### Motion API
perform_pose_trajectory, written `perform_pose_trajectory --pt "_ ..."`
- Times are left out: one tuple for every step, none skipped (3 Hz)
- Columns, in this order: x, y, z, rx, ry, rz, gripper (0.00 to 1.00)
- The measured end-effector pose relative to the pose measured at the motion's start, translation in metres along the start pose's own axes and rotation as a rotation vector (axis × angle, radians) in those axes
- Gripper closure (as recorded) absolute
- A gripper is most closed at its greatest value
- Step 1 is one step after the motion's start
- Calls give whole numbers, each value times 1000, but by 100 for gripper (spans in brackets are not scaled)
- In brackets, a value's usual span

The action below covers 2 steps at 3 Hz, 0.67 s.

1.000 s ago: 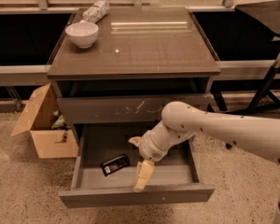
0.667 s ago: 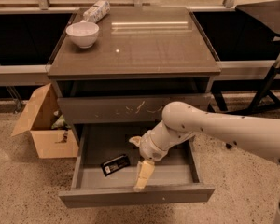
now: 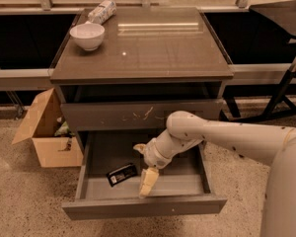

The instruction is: Pick rxbar chocolate from middle drawer and place on counter

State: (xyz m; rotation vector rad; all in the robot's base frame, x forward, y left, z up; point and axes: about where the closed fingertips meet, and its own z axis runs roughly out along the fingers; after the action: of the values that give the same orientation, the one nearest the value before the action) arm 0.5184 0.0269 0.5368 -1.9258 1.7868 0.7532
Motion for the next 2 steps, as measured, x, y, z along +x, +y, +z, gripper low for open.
perform_pose_trajectory --pt "14 -33 27 47 27 0 0" --pt "22 -52 47 72 33 5 0"
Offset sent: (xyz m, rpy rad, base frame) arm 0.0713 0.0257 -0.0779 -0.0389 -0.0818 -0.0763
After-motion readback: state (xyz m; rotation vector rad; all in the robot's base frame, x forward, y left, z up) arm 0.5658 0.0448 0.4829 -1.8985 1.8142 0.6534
